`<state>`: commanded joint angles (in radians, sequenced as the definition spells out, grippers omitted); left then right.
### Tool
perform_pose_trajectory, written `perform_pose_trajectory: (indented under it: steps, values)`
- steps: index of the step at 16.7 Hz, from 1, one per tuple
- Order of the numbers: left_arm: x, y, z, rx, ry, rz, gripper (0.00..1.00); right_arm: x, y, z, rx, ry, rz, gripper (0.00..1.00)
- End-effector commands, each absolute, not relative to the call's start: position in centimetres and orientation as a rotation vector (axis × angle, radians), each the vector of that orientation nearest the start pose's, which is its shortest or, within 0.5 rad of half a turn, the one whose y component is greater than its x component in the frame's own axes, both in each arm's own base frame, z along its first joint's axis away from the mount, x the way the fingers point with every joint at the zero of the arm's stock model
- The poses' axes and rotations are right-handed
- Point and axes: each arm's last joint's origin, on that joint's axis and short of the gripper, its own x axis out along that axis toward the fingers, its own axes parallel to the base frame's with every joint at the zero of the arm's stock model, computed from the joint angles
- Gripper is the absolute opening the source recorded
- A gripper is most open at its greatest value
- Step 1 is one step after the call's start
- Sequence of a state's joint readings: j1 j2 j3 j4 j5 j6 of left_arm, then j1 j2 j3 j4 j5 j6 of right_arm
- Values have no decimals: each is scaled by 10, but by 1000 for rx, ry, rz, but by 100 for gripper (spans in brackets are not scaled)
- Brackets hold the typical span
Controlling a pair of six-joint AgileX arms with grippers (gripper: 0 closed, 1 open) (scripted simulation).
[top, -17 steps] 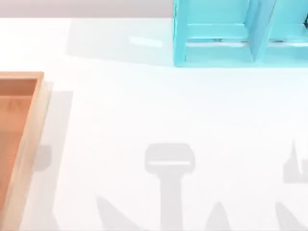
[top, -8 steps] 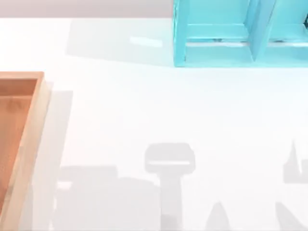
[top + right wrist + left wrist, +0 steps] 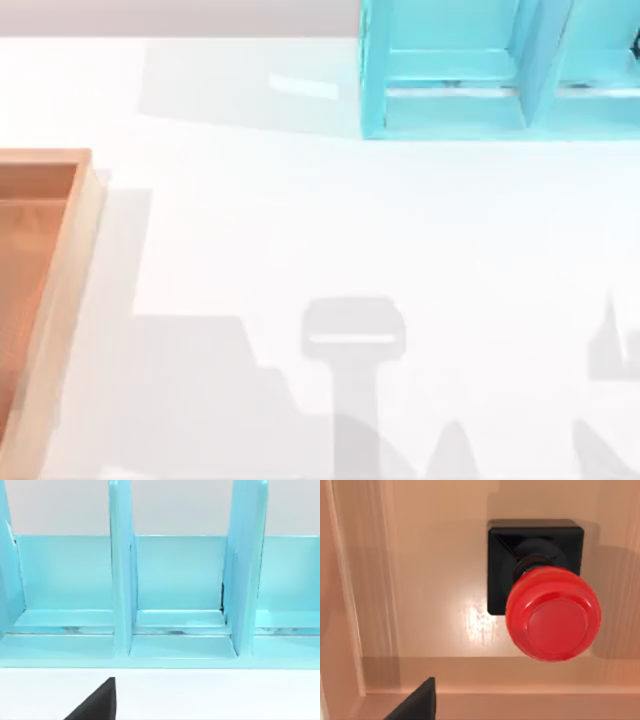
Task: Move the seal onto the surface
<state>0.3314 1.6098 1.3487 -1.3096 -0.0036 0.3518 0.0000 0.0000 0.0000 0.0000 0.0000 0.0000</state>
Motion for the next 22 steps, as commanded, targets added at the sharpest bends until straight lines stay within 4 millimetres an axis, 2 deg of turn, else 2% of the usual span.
perform_pose_trajectory:
  steps: [4, 6, 12, 14, 19, 22]
  values:
    - [272, 95, 259, 21, 1570, -15, 100, 106, -1, 160, 0, 0, 0, 100]
    - [273, 96, 248, 18, 1576, -15, 100, 106, -1, 160, 0, 0, 0, 100]
    - [276, 98, 181, 21, 1560, -9, 100, 106, -1, 160, 0, 0, 0, 100]
    - [273, 97, 164, 19, 1569, -12, 100, 106, -1, 160, 0, 0, 0, 100]
    - [272, 97, 160, 18, 1572, -13, 100, 106, -1, 160, 0, 0, 0, 100]
    - [272, 97, 160, 18, 1572, -13, 77, 106, -1, 160, 0, 0, 0, 100]
